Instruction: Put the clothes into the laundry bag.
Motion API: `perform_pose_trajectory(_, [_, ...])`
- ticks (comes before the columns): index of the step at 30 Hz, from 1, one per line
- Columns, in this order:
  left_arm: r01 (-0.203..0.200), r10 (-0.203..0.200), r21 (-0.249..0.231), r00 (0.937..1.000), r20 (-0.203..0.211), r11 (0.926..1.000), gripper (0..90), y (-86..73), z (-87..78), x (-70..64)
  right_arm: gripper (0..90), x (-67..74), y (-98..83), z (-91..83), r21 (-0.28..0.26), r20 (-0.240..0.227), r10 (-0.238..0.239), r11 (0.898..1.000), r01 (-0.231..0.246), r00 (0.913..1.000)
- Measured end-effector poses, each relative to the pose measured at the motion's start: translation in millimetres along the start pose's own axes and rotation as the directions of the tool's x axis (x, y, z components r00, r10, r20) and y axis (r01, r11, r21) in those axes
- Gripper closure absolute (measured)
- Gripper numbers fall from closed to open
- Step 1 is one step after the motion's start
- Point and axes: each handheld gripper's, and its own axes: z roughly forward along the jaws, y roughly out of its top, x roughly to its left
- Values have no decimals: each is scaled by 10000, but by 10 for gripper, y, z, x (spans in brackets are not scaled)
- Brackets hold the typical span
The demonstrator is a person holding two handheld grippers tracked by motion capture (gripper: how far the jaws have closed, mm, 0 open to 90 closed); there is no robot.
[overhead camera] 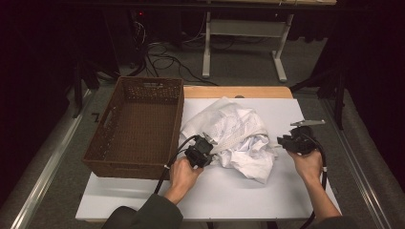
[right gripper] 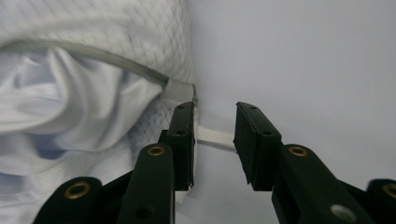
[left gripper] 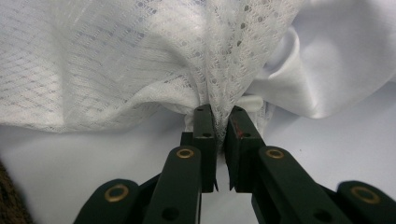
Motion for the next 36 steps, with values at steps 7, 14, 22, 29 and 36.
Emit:
perform_pose_trajectory(7, [3, -2, -55, 10000, 55, 10000, 830, -1, 19, -8, 561, 153, 12, 363, 1113, -452, -464, 9925, 512, 9979])
perform_pose_trajectory(14, [-108, 109, -69, 9999, 131, 9999, 825, -10, 17, -18, 885, 257, -23, 449, 1717, -452, -1299, 9757, 1359, 9905])
perform_pose_trajectory(22, [-65, 66, -166, 9999, 95, 9998, 825, -22, -1, 4, 900, 359, -203, 126, 1500, -582, -2068, 9654, 2133, 9767])
perform_pose_trajectory(29, [14, -9, -284, 9998, 179, 9996, 816, -18, 2, -10, 700, 514, -284, -165, 839, -904, -2370, 9660, 2445, 9673])
perform_pose_trajectory(36, [-25, 36, -371, 9996, 296, 9993, 800, 18, 8, -39, 623, 766, -166, -217, -29, -1217, -3230, 9457, 3251, 9386])
